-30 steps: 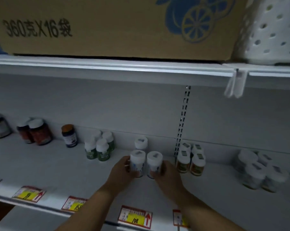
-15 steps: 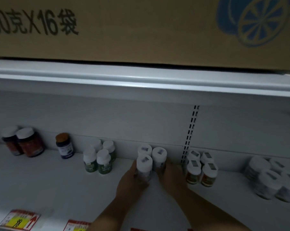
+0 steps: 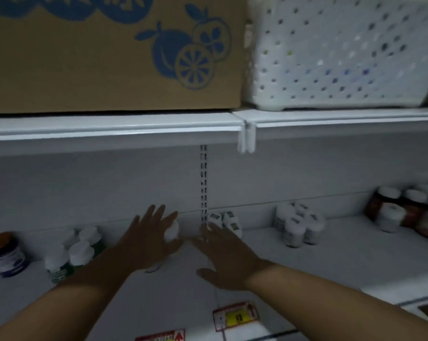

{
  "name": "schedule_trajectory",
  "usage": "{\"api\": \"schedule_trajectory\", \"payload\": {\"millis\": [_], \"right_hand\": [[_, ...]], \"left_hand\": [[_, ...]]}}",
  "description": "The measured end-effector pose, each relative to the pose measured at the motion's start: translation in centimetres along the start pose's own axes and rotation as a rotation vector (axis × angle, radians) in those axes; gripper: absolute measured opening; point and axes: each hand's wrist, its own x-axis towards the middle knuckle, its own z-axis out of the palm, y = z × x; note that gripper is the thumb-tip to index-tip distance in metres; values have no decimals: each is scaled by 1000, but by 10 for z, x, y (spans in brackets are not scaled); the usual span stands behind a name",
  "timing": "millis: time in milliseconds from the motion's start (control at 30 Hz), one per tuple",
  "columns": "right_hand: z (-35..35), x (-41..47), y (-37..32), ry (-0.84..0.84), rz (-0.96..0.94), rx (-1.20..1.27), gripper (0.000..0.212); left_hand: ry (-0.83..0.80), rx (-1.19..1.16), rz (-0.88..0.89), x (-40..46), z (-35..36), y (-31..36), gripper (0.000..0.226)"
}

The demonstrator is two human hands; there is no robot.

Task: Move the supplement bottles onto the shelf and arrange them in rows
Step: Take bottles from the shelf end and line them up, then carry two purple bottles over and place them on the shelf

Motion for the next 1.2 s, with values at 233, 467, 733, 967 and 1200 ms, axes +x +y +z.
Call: {"api": "schedule_trajectory", "payload": {"millis": [233,467,733,967,1200], "right_hand": [[-36,-81,76,-95,153,-117,71],[-48,-162,168,-1,253,-74,73],[-41,-283,309,121,426,33,70],[-2,-392,415,411,967,255,38],[0,-404,490,703,1226,742,76]], "left_hand": [[-4,26,146,41,2,97,106],[-3,-65,194,84,6,223,113],[-3,-379,436,145,42,418,65],[-232,-618,365,189,131,559,47],[-231,-980,254,217,171,663,29]]}}
